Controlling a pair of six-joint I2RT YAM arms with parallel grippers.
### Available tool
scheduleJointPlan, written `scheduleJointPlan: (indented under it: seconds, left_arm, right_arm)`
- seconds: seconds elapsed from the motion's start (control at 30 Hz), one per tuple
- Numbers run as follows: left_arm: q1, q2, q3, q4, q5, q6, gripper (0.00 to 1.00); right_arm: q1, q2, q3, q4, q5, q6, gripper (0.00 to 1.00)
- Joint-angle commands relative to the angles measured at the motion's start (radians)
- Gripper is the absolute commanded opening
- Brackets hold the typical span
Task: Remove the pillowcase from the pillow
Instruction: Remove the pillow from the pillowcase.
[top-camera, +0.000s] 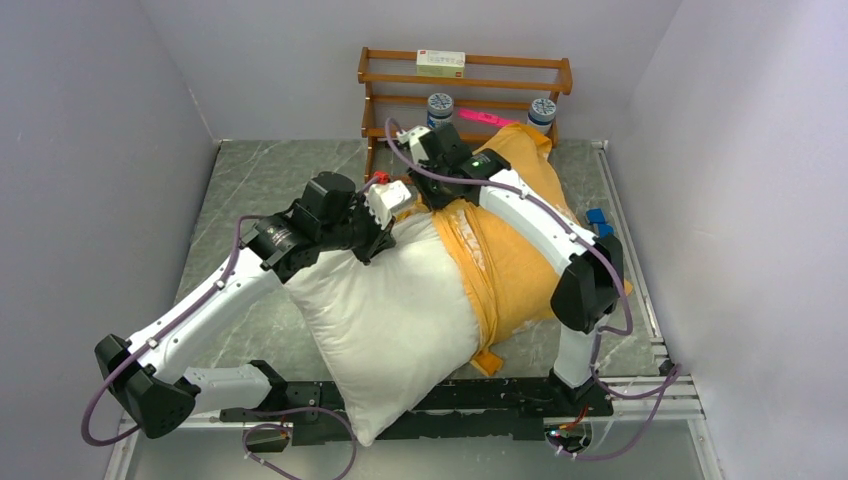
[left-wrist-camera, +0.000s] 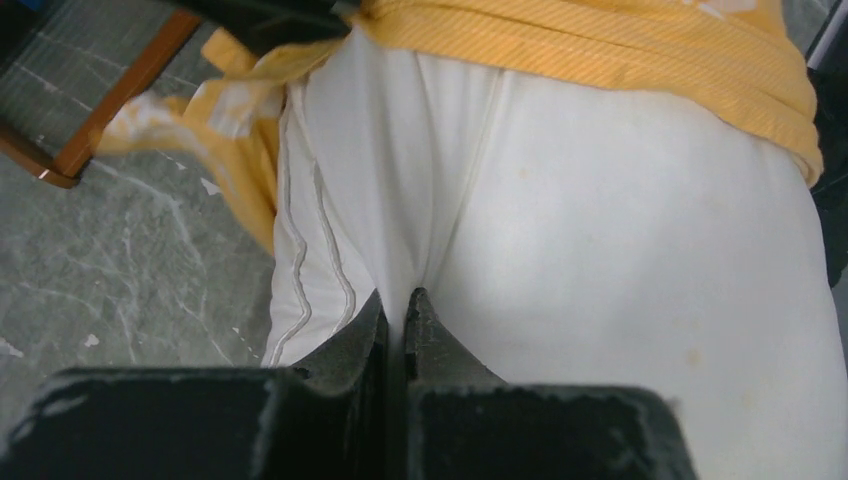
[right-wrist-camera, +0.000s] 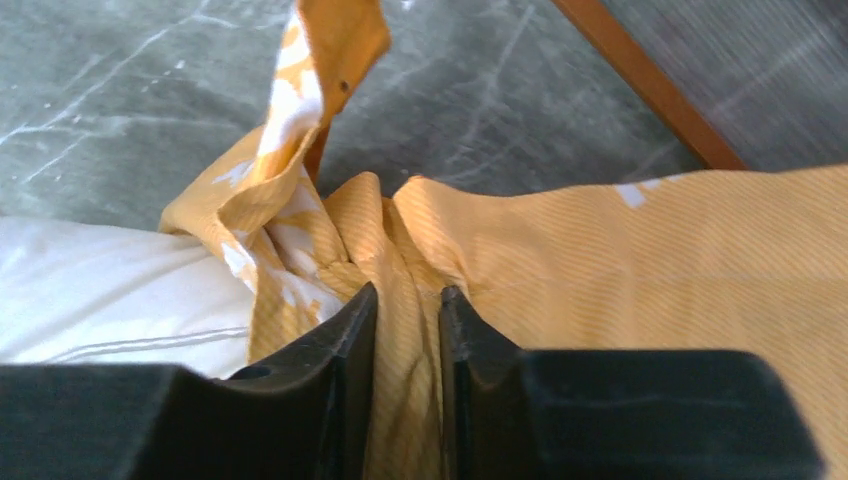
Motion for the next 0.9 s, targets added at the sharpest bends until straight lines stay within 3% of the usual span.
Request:
scheduleJointPlan:
  seconds: [0.0, 0.1, 0.43, 0.57, 0.73, 0.87]
  left_arm:
    - [0.006, -0.081, 0.073, -0.018, -0.118, 0.021, 0.05]
    - [0.006, -0.088, 0.082, -0.016, -0.169, 0.019, 0.05]
    - [0.016, -0.029, 0.139, -0.091, -0.532, -0.021, 0.05]
    - [0.084, -0.029, 0.123, -0.110, -0.645, -0.047, 0.05]
    - [0.163, 0.003, 0.100, -0.099, -0.731, -0.084, 0.05]
    - [0.164, 0.046, 0.070, -0.028, -0.690, -0.097, 0.05]
  right_arm:
    - [-0.119, -0.087, -0.026, -0.063, 0.210, -0.025, 0.20]
    - [-0.155, -0.110, -0.046, -0.051, 0.242, -0.016, 0.00]
    - [-0.281, -0.192, -0.067, -0.004, 0.349, 0.046, 0.00]
    - [-0.318, -0.216, -0.084, 0.024, 0.345, 0.076, 0.00]
    - [-0.319, -0.213, -0.093, 0.055, 0.249, 0.101, 0.00]
    - [-0.307, -0.201, -0.147, 0.146, 0.116, 0.126, 0.00]
